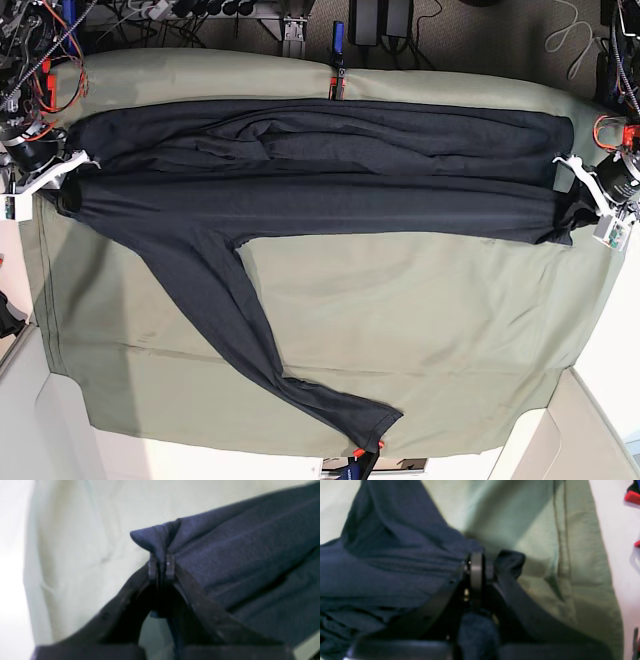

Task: Fold the T-shirt properly
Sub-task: 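Fold the grasped side edge over toward the collar with both grippers, then grasp the loose sleeve with the right gripper and lay it across the body, then grasp the sleeve with the left gripper and fold it onto the body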

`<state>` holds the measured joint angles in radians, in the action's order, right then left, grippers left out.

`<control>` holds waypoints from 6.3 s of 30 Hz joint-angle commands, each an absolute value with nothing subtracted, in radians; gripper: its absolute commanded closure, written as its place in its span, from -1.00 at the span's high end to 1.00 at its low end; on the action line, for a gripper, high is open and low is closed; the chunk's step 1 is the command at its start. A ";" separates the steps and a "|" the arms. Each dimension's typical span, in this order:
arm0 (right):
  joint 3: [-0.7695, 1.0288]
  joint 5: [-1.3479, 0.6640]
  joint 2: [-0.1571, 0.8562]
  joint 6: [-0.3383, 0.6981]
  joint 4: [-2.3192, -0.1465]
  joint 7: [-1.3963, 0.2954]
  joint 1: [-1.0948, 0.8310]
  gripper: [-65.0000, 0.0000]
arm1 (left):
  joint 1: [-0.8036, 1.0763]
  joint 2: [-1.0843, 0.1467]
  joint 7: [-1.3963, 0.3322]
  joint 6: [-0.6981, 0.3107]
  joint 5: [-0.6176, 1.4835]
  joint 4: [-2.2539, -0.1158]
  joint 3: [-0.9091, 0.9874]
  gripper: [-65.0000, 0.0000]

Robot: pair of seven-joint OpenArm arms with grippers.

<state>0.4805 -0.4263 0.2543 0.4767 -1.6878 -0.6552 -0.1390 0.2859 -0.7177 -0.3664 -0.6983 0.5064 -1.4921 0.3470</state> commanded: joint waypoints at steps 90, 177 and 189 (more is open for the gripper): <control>-0.243 0.159 0.024 0.058 -1.086 -0.493 0.426 -0.02 | 0.283 -0.698 -0.596 -0.698 0.797 -1.506 0.360 -0.09; 0.360 -0.247 0.171 0.232 -2.010 -0.692 -0.213 0.39 | -0.509 -0.177 -0.442 -0.657 0.489 -0.879 -0.178 -1.00; 0.360 -0.247 0.171 0.232 -2.010 -0.689 -0.214 0.39 | -0.199 -0.440 -0.694 -0.698 0.766 -1.534 -0.176 -1.00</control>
<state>0.3561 -0.2390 0.1638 0.2310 -1.9915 -0.7147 -0.2207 -0.1753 -0.4381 -0.7105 -0.6903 0.7460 -1.5188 -0.1806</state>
